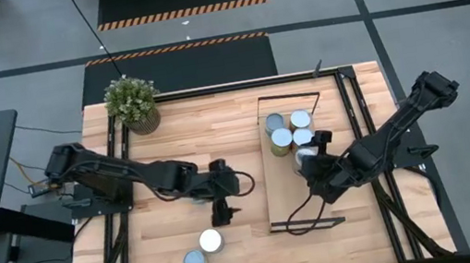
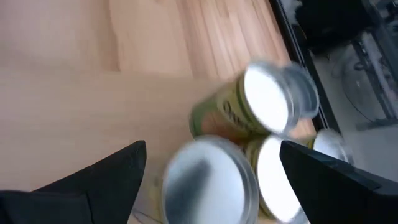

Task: Pick and place cans onto a shelf
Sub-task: Put the canned cherries on the shelf

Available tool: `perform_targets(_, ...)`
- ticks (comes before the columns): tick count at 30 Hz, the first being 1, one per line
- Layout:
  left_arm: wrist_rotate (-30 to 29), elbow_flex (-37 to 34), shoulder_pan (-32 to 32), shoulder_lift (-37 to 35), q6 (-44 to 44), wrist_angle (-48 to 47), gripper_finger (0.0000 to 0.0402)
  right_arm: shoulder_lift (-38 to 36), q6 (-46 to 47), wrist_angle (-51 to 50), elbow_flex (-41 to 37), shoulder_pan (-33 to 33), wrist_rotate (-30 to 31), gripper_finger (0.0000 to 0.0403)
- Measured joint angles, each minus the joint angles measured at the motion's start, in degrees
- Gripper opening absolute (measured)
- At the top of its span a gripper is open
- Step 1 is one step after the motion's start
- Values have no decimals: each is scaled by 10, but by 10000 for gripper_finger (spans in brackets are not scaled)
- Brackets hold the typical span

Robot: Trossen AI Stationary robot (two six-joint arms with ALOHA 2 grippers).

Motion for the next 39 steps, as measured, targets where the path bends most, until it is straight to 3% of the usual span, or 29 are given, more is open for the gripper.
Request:
perform_targets(7, 97, 0, -16, -7, -120, -106, 389, -11, -20, 8, 41, 28, 29, 377)
perform_targets(15, 125, 6, -69, -17, -207, -119, 389, -9, -19, 19, 42, 43, 55, 377)
perform_targets(19, 117, 29, -113, -20, -277, -140, 389, -9, -20, 20, 42, 43, 61, 377)
perform_targets(29, -10, 66, -209, -18, -475, -277, 389, -9, -46, 18, 42, 43, 100, 377)
perform_targets(39, 32, 70, -246, 37, -611, -277, 389, -9, -100, 18, 42, 22, 150, 377)
